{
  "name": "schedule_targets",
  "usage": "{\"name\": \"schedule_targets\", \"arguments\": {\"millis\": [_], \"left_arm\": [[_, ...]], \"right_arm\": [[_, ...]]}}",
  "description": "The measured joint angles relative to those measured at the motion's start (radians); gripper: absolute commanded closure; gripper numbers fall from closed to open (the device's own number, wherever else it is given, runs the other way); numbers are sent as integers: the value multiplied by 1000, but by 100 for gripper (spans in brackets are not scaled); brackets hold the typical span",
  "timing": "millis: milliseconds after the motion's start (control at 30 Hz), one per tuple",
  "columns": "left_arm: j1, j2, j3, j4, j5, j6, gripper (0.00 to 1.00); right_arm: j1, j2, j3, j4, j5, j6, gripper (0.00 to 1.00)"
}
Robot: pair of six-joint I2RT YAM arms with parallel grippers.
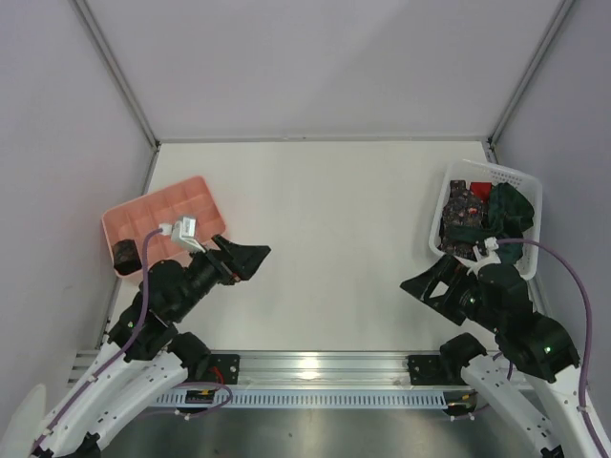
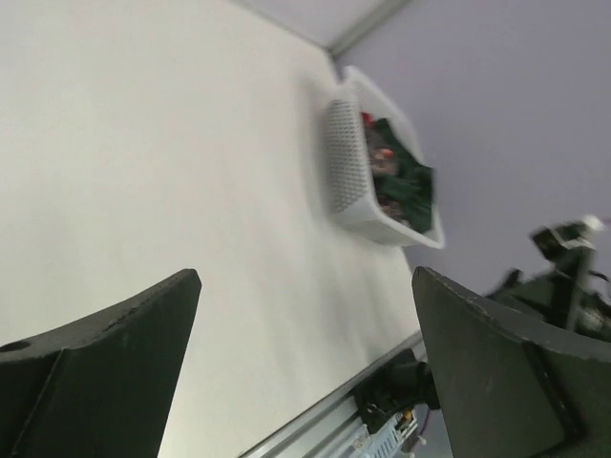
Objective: Roll the ties
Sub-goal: Grab a tie with the right arm
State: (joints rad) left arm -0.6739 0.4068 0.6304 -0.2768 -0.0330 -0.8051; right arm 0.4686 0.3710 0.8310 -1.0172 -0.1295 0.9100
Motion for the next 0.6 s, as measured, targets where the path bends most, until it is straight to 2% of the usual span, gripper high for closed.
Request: {"name": "schedule_targets", "arguments": {"millis": [100, 167, 200, 300, 400, 433, 500, 600], "left_arm": [[0, -6, 0, -144, -98, -50, 0], [0, -37, 0, -212, -158, -66, 0], [0, -49, 0, -232, -180, -71, 0], [0, -111, 3, -241, -229, -58, 0], [0, -86, 39, -219, -225, -5, 0], [0, -48, 64, -214, -213, 26, 0], [0, 61, 129, -209, -167, 79, 0], [1, 267, 235, -204, -50, 180, 0]], "right_arm": [[0, 62, 86, -101, 70, -27, 0], [0, 180, 213, -144, 89, -67, 0], [0, 271, 299, -175, 88, -85, 0], [0, 676, 668, -225, 101, -155, 0], [-51, 943, 846, -189, 140, -196, 0], [-103, 991, 847, -177, 139, -207, 4], [-293, 1043, 803, -163, 112, -212, 13], [-600, 1045, 726, -138, 95, -196, 13]]}}
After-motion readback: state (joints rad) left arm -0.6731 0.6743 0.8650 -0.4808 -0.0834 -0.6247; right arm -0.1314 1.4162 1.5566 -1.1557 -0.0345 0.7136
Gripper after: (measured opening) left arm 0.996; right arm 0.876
